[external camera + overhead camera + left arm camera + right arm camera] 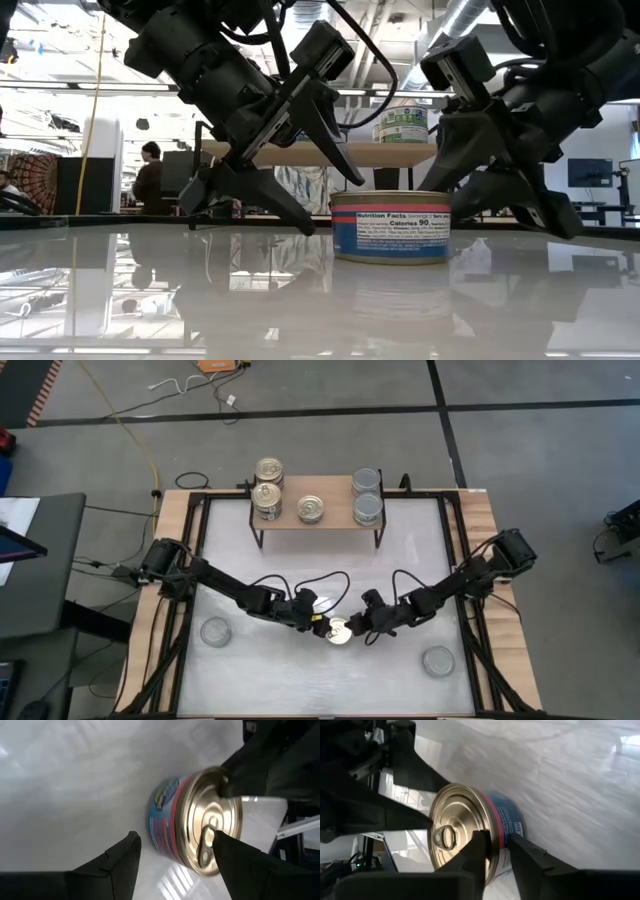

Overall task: Stack canned seafood by type on shelf
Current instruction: Stack the blue pink tuna can on top of the other blue pink tuna can on the shelf

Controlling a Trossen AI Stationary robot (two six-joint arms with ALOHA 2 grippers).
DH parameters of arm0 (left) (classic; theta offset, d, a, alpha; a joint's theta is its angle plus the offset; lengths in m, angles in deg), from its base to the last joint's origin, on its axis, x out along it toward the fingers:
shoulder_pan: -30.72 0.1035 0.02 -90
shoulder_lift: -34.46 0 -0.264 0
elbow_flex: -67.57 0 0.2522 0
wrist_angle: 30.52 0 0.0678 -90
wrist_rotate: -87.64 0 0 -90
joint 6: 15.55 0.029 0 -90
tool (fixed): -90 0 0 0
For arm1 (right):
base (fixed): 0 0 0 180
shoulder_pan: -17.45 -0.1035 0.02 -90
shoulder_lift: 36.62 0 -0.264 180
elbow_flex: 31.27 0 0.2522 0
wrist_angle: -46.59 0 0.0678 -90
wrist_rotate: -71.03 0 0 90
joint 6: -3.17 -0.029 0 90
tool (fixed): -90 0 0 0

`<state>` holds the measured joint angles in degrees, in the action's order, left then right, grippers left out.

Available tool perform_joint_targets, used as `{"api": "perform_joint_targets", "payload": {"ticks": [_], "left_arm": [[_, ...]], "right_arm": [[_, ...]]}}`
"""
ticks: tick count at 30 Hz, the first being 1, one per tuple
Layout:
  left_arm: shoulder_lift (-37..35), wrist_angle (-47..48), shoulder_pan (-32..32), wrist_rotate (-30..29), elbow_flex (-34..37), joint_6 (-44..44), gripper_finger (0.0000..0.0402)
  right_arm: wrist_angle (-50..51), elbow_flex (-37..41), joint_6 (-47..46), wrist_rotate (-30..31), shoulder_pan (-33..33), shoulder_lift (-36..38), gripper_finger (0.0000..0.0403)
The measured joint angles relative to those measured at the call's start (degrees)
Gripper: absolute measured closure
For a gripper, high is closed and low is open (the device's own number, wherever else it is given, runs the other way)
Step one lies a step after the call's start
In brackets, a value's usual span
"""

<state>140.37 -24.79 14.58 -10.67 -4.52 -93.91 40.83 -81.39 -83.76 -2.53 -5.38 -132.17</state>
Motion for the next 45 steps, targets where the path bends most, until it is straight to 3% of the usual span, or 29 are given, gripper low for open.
{"api": "perform_joint_targets", "payload": {"ticks": [8,30,38,45], "left_arm": [[0.11,-0.13,-0.02,3.19,0.00,-9.40,0.0166],[0.33,-2.00,-2.26,1.59,0.04,-17.03,0.0166],[7.46,-15.16,-3.26,2.29,0.00,-21.36,0.0166],[7.72,-16.24,-3.28,2.45,0.02,-21.56,0.0165]], "right_arm": [[-0.16,-0.11,1.38,0.00,0.02,0.09,0.0339],[2.07,-0.11,-0.14,-1.62,0.15,0.14,0.0343],[2.37,-0.18,0.17,-2.10,0.06,0.15,0.0355],[3.32,-0.17,-0.55,-2.14,-0.66,0.14,0.0356]]}}
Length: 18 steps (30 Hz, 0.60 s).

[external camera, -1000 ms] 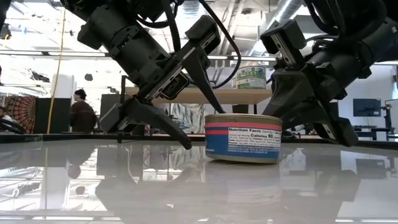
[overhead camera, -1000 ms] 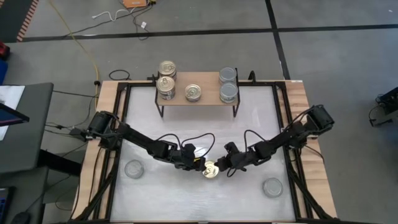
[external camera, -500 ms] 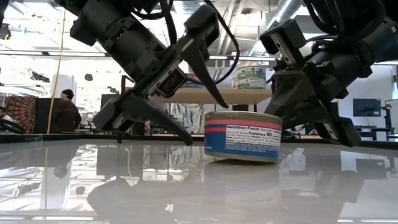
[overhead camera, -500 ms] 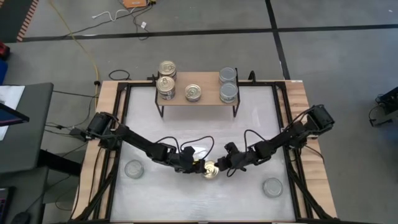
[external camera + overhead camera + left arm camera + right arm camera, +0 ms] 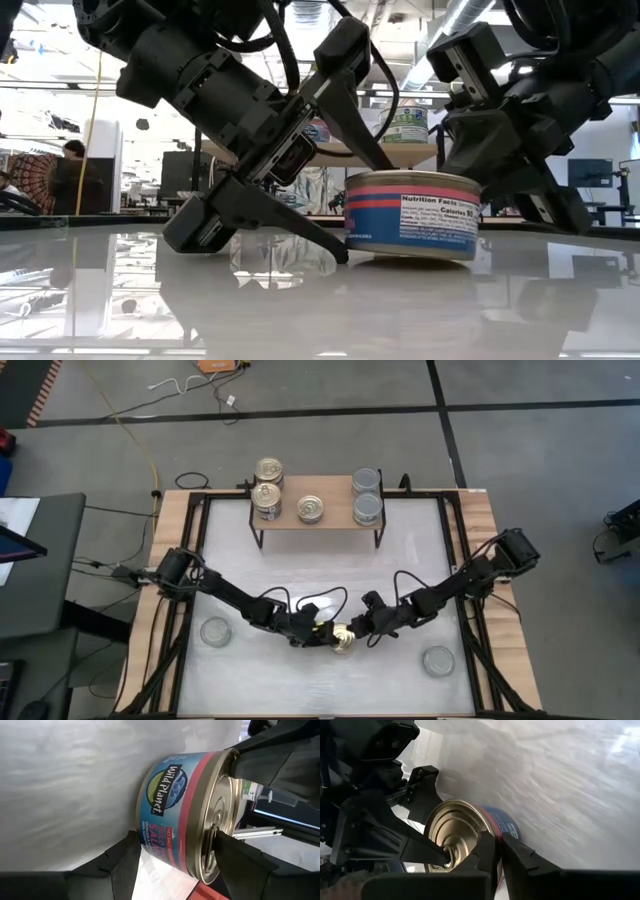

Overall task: Stack canned seafood by type on shelf
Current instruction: Stack the blue pink tuna can on top of the other blue pink tuna can on the shelf

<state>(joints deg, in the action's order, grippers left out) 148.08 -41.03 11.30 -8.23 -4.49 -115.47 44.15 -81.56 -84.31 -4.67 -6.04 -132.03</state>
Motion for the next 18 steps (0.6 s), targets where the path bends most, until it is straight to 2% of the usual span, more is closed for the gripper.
{"api": "perform_joint_targets", "payload": {"ticks": [11,18], "left_arm": [[0.11,-0.91,0.25,-3.31,0.02,0.62,0.0166],[0.11,-0.90,1.90,-3.91,0.04,0.41,0.0166]], "right_arm": [[1.16,0.02,-1.23,0.18,-0.92,-0.02,0.0356],[0.81,0.07,0.09,4.37,-1.22,-0.07,0.0357]]}}
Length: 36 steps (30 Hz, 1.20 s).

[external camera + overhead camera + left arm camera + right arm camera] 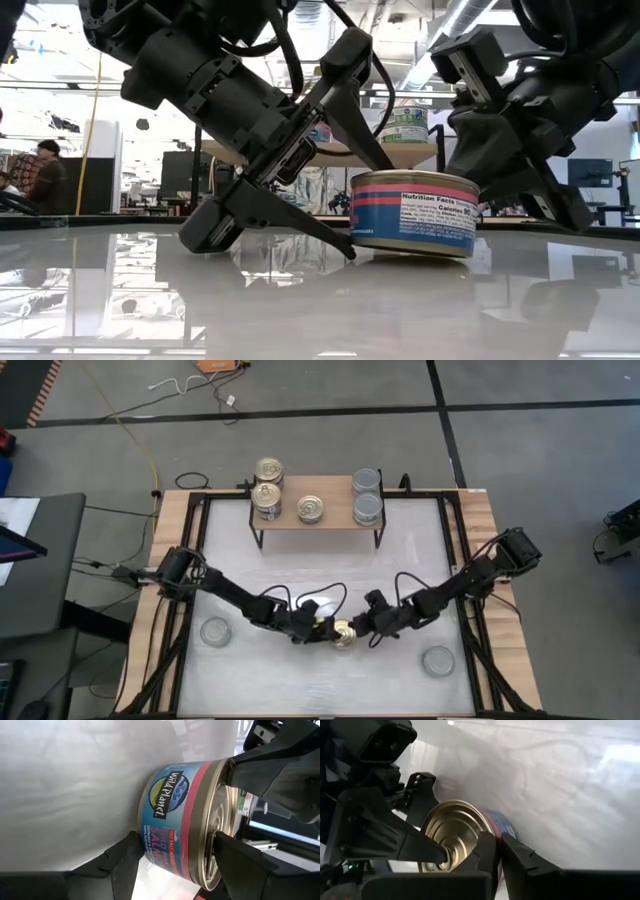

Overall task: Stack canned seafood by type on shelf
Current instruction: Stack the blue pink tuna can on top of the other blue pink tuna can on the shelf

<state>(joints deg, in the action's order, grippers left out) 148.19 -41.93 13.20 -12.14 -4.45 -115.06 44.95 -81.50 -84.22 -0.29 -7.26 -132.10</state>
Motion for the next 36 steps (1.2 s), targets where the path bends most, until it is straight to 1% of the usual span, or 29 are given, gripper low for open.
{"api": "perform_joint_targets", "payload": {"ticks": [13,19,25,33,36], "left_arm": [[0.00,-1.02,1.44,-0.78,0.07,0.87,0.0166],[-0.22,-1.20,1.76,-2.90,0.07,1.93,0.0166],[-0.37,-0.60,2.02,-2.30,0.00,-0.21,0.0166],[-0.37,-1.14,2.39,-1.34,0.00,0.22,0.0166],[-0.44,0.09,2.39,-0.89,-0.17,-1.35,0.0166]], "right_arm": [[0.31,0.07,-1.19,2.57,-0.32,0.04,0.0357],[4.67,0.04,-1.75,3.86,-0.39,2.40,0.0367],[6.36,0.00,-1.74,3.61,-0.39,3.30,0.0381],[6.65,0.00,-2.15,2.49,-0.37,3.33,0.0382],[6.49,0.00,-2.14,2.43,-0.37,3.34,0.0382]]}}
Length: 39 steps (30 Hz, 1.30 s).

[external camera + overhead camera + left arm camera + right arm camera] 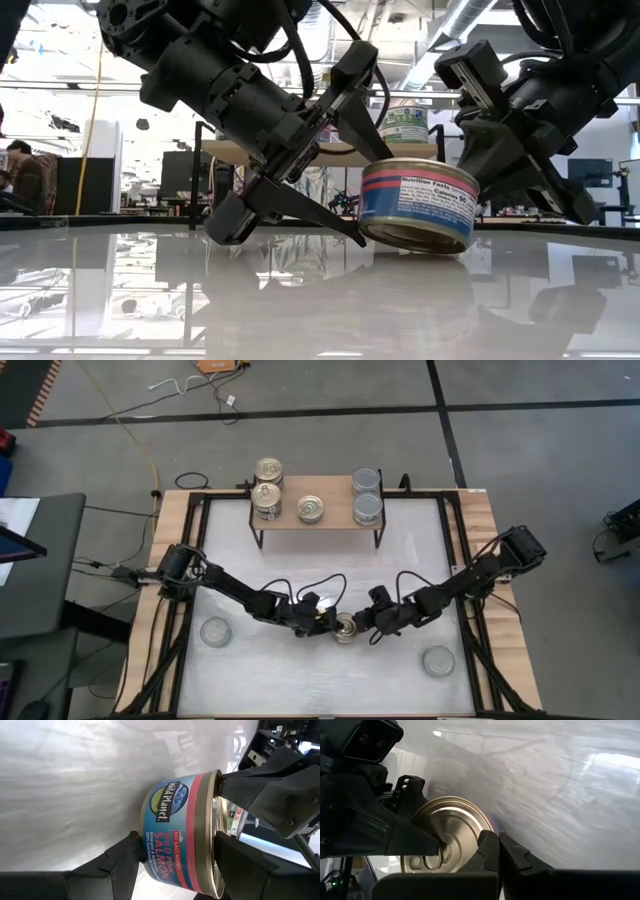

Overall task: Stack canned seafood by type on shelf
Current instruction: Stack the blue pink tuna can on top of the other blue pink tuna can on the shelf

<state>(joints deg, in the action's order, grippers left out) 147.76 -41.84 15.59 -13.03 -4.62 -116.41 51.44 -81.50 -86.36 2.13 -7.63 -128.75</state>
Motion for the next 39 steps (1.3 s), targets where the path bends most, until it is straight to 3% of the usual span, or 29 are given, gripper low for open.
{"api": "perform_joint_targets", "payload": {"ticks": [19,29,39], "left_arm": [[-0.04,1.02,-0.07,-0.24,-0.02,1.61,0.0163],[0.04,0.98,0.43,-1.43,0.04,3.22,0.0083],[0.07,-0.28,-0.51,0.99,0.11,-3.56,0.0078]], "right_arm": [[-0.41,-0.02,1.47,-0.26,0.04,0.00,0.0381],[-0.16,0.00,1.69,-1.23,0.00,-0.15,0.0381],[-0.16,0.00,1.71,-0.77,0.00,-0.15,0.0381]]}}
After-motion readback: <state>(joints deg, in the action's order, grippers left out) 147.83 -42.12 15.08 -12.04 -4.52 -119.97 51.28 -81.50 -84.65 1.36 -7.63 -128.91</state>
